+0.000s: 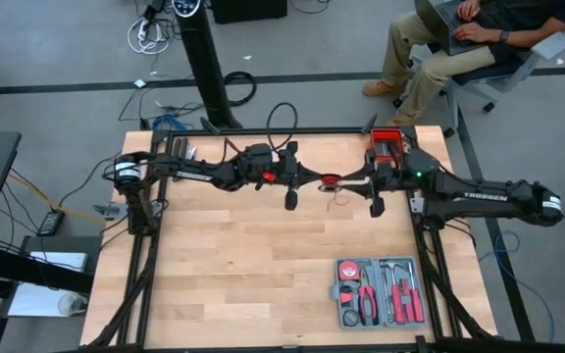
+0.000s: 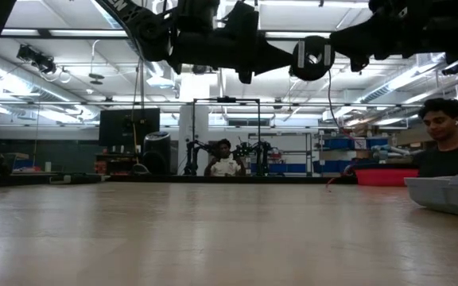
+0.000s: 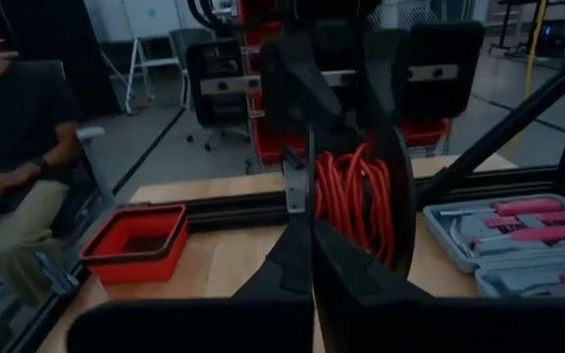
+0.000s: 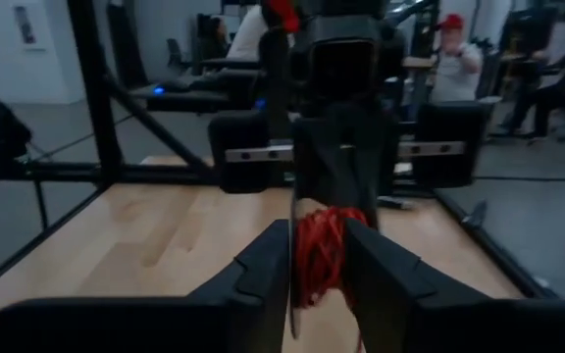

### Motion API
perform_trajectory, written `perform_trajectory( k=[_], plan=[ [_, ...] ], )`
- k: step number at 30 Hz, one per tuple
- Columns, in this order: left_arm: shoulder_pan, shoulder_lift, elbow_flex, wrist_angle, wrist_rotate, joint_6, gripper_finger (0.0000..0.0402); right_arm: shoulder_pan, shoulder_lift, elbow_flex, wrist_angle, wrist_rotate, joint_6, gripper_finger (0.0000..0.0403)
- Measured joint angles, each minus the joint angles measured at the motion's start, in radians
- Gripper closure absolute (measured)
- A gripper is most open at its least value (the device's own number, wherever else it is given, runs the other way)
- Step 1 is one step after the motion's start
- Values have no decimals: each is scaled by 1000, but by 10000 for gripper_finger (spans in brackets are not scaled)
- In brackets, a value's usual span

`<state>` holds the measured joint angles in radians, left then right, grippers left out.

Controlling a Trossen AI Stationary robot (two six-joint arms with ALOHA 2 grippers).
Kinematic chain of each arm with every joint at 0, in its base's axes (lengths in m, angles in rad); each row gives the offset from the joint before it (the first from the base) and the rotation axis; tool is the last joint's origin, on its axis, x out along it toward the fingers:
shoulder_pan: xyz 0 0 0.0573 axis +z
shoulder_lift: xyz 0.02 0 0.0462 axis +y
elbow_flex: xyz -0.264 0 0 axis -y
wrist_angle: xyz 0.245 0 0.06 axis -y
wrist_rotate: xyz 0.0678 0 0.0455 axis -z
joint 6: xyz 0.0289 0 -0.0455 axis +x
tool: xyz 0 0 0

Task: Coil cords
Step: Coil the wire

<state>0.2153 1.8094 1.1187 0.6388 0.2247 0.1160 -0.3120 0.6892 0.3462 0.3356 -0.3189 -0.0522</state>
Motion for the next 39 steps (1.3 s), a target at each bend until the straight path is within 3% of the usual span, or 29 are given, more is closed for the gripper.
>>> perform_trajectory(
  k=[7, 14, 20, 23, 28, 33, 39],
  plan=[
    [5, -46, -5, -62, -63, 8, 401, -15, -105, 0, -82, 52, 1, 306],
    [14, -78, -5, -67, -141, -38, 401, -2, -88, 1, -194, 154, -38, 306],
    [15, -81, -5, -48, -204, -81, 401, 44, -15, 1, -245, 360, -66, 306],
    [15, -81, -5, -39, -227, -90, 401, 70, 29, 1, -247, 413, -39, 306],
    [15, -81, -5, -38, -228, -96, 401, 113, 124, 1, -283, 504, -20, 306],
    [15, -81, -5, -38, -228, -102, 401, 148, 235, 1, -281, 663, -47, 306],
    [15, -81, -5, -25, -227, -134, 401, 179, 344, 1, -210, 701, -100, 307]
  ],
)
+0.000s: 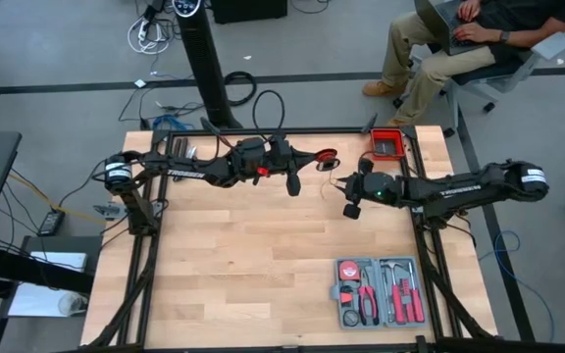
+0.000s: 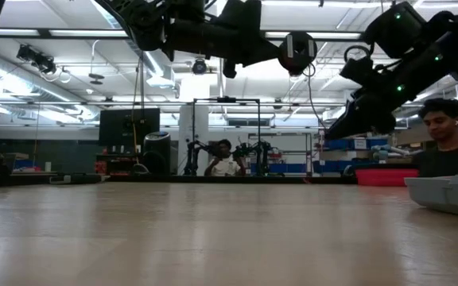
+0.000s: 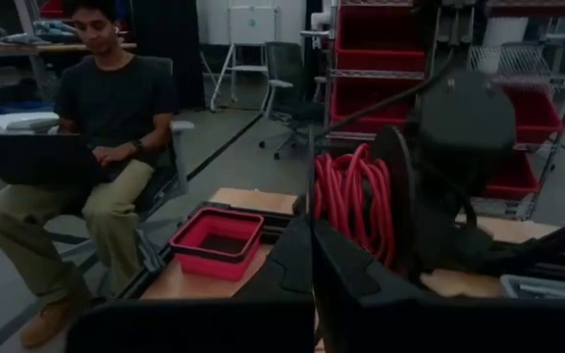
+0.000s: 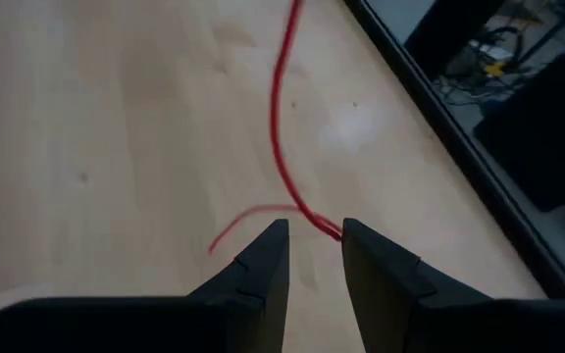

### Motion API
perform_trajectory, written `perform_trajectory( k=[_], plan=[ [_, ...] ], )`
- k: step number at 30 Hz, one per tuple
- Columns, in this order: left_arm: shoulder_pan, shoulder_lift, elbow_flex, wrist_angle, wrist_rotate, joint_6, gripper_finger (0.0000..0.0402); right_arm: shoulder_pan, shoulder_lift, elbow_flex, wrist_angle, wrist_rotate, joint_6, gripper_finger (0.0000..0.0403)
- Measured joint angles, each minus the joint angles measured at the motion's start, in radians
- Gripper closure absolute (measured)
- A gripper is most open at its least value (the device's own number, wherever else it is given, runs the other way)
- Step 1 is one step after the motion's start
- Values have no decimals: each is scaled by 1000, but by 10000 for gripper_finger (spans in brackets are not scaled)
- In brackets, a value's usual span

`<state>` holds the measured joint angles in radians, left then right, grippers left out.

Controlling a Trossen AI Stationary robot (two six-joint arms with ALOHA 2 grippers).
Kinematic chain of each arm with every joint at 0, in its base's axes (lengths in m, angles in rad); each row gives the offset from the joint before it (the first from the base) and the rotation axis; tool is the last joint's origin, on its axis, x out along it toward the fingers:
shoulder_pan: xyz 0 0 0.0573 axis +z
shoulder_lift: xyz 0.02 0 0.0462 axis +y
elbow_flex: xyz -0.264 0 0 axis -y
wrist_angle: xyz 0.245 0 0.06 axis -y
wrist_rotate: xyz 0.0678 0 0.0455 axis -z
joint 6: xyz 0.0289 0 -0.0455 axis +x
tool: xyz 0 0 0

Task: Coil cords
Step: Coil the wire

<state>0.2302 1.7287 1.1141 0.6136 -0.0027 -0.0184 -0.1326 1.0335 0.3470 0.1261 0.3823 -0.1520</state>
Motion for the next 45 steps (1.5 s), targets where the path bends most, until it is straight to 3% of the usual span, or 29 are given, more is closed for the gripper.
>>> perform_trajectory(
  k=[7, 14, 27, 33, 39, 45],
  plan=[
    [0, 0, 0, 4, 1, -20, 401, 40, 95, 0, 124, 82, -76, 324],
    [0, 0, 0, 10, 7, -44, 401, 49, 120, 0, 141, 107, -89, 396],
    [0, 0, 0, 3, 7, -44, 401, 49, 120, 0, 145, 115, -93, 309],
    [0, 0, 0, 15, 7, -46, 401, 48, 120, 0, 147, 115, -93, 333],
    [-1, 0, 0, 7, 7, -46, 401, 47, 120, 0, 145, 114, -94, 392],
    [-1, 0, 0, 3, 7, -42, 401, 47, 120, 0, 132, 114, -77, 399]
  ],
)
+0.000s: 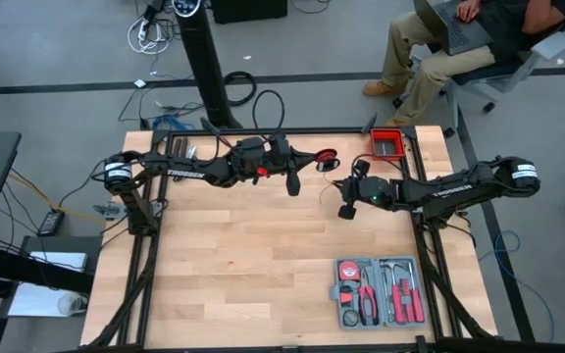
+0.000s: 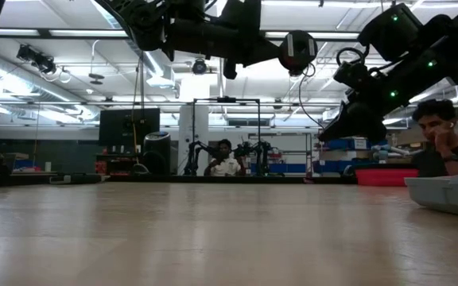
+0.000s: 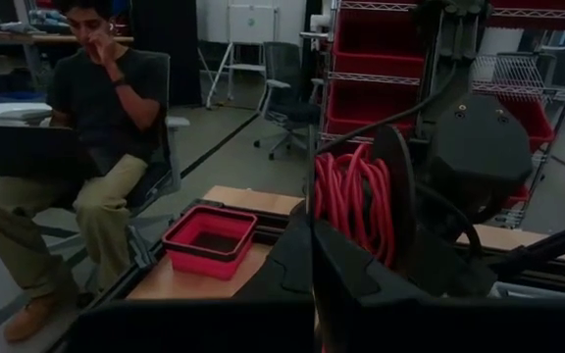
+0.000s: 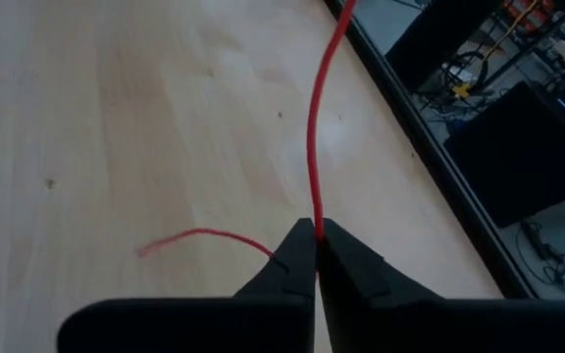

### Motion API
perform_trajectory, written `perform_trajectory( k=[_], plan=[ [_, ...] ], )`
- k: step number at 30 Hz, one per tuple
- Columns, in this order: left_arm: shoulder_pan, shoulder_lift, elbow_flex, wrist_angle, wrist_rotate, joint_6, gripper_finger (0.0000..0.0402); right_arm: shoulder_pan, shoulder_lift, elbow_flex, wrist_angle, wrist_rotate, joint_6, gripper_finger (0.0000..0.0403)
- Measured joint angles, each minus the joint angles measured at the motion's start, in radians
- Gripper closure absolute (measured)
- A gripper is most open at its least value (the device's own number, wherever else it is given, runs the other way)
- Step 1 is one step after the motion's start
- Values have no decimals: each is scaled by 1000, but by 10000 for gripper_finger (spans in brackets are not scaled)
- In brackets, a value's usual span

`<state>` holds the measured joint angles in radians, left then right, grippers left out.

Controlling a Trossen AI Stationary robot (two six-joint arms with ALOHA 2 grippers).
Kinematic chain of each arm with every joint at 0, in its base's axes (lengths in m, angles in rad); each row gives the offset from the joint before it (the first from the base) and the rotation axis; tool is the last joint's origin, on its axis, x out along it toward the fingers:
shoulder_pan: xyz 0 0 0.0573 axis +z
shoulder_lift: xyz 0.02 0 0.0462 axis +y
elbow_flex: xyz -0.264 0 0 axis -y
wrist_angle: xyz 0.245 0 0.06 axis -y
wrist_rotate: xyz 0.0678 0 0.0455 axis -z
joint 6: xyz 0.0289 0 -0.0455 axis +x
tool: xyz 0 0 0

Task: Coil cords
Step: Coil the wire

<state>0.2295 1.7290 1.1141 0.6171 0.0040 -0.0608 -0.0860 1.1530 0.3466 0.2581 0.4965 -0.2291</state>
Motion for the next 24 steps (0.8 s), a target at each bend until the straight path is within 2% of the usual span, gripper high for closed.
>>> perform_trajectory(
  k=[4, 6, 11, 14, 17, 21, 24],
  plan=[
    [0, 0, 0, 10, -28, -3, 401, 0, 4, 28, 14, 13, 35, 400],
    [0, 0, 0, 23, -67, -24, 401, 0, 17, 58, 21, 59, 52, 400],
    [0, 0, 0, 34, -142, -81, 401, 0, 90, 155, 17, 107, 51, 401],
    [0, 0, 0, 27, -165, -73, 401, 12, 132, 221, 12, 84, 25, 401],
    [1, 1, 0, -8, -234, -37, 401, 28, 154, 277, -15, 67, -6, 402],
    [7, 1, 0, -16, -337, 9, 401, 46, 165, 324, -60, -5, -5, 402],
    [17, 1, 0, -18, -348, 9, 401, 53, 170, 365, -92, -8, -12, 402]
  ],
)
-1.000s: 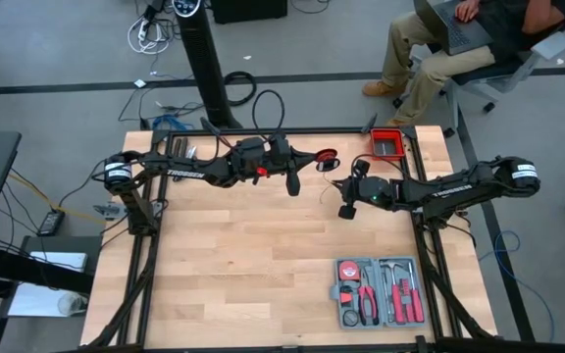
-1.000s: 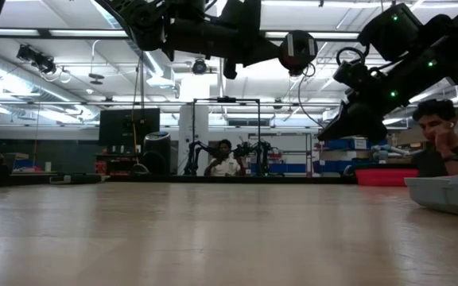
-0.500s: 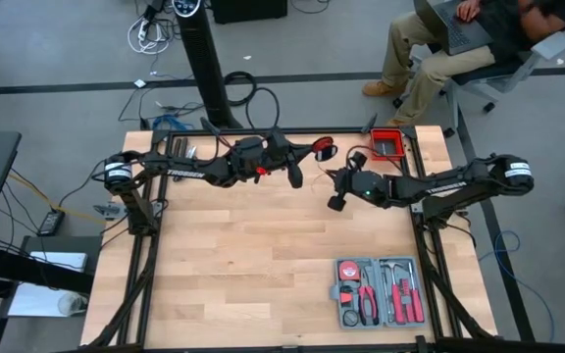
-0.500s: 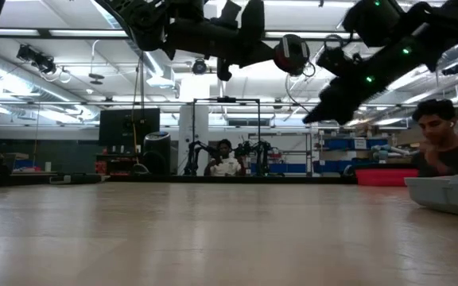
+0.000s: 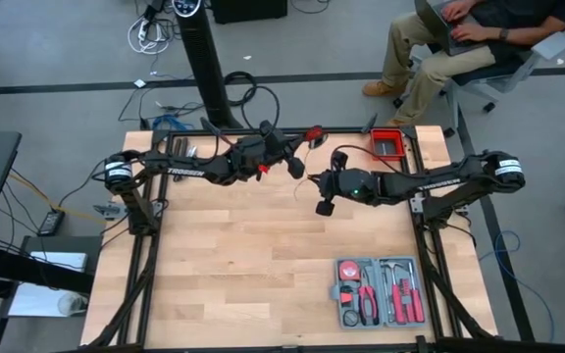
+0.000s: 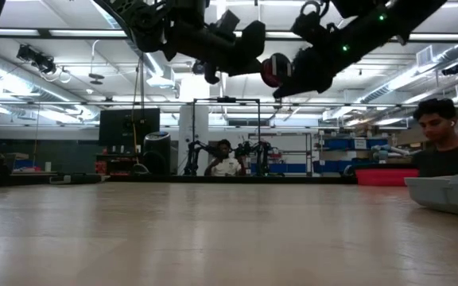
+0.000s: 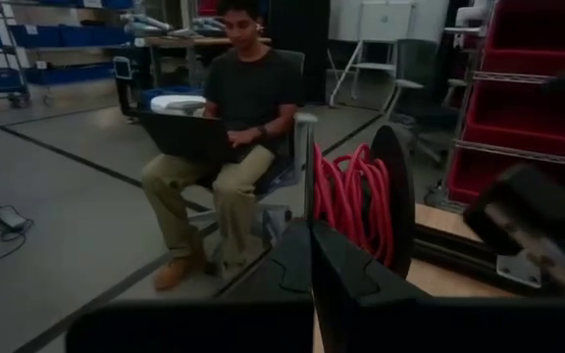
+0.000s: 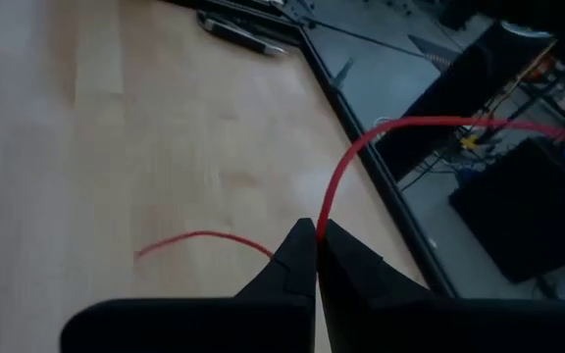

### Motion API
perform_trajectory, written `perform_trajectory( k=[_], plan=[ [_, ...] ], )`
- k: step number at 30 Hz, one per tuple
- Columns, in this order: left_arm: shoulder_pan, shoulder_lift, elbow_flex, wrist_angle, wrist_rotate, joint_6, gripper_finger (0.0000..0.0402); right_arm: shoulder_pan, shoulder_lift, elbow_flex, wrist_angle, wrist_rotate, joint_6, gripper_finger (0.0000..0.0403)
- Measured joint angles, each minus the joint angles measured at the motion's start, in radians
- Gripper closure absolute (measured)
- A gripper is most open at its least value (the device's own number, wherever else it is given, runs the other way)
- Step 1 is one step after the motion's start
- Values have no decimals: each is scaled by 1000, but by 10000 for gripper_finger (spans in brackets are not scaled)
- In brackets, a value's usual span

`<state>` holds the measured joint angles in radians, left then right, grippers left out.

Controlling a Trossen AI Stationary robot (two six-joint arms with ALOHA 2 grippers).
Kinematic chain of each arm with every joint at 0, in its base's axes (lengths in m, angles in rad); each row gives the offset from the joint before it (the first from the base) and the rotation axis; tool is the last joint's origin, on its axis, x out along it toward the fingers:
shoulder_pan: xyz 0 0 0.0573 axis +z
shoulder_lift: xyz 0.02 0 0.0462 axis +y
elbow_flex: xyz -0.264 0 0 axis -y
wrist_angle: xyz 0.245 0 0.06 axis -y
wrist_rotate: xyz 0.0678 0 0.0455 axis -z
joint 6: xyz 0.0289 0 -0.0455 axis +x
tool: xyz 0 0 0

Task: Coil cords
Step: Coil the wire

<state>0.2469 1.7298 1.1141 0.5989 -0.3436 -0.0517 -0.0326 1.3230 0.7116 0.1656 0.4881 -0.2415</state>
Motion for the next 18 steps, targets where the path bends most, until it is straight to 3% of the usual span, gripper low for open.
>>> perform_trajectory(
  k=[12, 18],
  plan=[
    [2, 0, 0, -109, 15, 52, 401, -6, -35, 177, -226, 53, -77, 403],
    [2, 0, 0, -154, 16, 73, 401, -6, -106, 189, -277, 169, -78, 403]
  ],
)
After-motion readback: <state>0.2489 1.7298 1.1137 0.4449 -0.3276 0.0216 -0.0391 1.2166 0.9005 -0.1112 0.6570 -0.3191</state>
